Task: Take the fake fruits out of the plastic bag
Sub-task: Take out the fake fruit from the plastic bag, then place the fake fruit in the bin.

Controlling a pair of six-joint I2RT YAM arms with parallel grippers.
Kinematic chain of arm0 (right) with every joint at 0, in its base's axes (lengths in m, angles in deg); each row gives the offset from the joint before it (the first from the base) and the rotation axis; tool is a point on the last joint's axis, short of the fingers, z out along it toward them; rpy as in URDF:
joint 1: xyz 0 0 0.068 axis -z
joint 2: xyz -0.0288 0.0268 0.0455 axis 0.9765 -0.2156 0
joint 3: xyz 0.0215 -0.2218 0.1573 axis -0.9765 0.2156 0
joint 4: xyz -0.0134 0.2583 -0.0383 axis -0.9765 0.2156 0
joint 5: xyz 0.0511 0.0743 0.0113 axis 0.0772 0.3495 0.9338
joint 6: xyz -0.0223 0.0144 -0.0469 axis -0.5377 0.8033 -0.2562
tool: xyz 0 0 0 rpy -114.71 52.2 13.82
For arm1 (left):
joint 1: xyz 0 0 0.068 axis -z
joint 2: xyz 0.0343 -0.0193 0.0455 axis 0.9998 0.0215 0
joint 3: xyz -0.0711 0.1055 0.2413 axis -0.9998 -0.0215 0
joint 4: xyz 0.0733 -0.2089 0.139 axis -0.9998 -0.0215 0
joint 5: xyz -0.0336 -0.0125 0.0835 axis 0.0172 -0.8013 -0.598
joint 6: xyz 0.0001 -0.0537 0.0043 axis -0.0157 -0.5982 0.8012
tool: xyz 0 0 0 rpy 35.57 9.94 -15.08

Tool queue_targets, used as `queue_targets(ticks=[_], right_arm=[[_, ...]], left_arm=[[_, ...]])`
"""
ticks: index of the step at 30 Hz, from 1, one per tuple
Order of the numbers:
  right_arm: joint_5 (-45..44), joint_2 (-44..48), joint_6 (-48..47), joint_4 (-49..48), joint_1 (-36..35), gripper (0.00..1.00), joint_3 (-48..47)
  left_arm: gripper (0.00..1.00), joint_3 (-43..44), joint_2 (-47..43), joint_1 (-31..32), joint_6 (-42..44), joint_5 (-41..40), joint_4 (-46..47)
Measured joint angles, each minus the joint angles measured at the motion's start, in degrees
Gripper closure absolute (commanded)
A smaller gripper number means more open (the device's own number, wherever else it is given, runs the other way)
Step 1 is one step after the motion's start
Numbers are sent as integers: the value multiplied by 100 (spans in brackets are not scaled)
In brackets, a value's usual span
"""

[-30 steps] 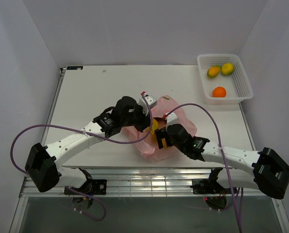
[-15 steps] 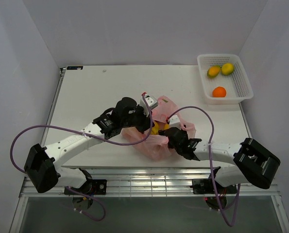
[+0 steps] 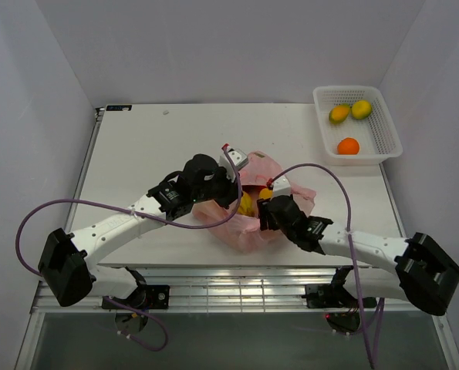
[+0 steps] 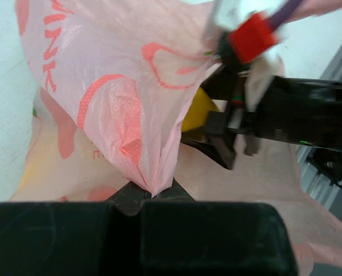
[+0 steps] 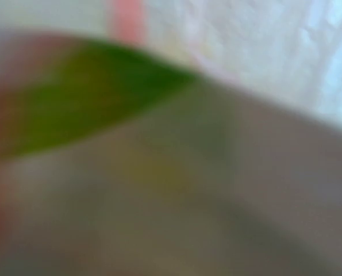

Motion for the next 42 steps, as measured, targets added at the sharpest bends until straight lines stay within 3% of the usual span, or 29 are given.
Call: queue_targets(ticks=[7, 15, 20, 26, 31, 35, 36, 38, 39, 40, 41, 42], right_arm=[[1038, 1493, -518, 1274, 4, 76, -1069], [2312, 2168, -918, 2131, 13, 80, -1904], [2057, 2280, -1220, 2559, 256, 80, -2492], [1814, 1803, -1429, 2514, 2256, 78, -3436], [1921, 238, -1467, 2159, 4251, 76, -4496], [2184, -1867, -1519, 1945, 5501, 55, -5794], [2186, -2553, -1585, 1921, 5689, 41, -6238], [2162, -3241, -1657, 1978, 5906, 24, -6675], [2138, -3635, -1722, 2059, 5954, 7, -6968], [2085, -3963, -1751, 2127, 5974, 3, -7246], [2048, -4245, -1821, 2253, 5974, 10, -7528], [2044, -4400, -1864, 2321, 5967, 10, -7696]], left_arm=[[100, 70, 61, 0, -236, -614, 26], [100, 181, 240, 0, -409, -1119, 79], [100, 280, 282, 0, -424, -1228, 92], [100, 280, 284, 0, -365, -1185, 90], [100, 280, 271, 0, -297, -962, 111], [100, 280, 269, 0, -291, -835, 116], [100, 280, 269, 0, -293, -828, 111], [100, 280, 269, 0, -291, -809, 114], [100, 280, 269, 0, -291, -791, 114], [100, 280, 269, 0, -289, -774, 111], [100, 280, 269, 0, -282, -754, 114], [100, 280, 269, 0, -278, -737, 114]])
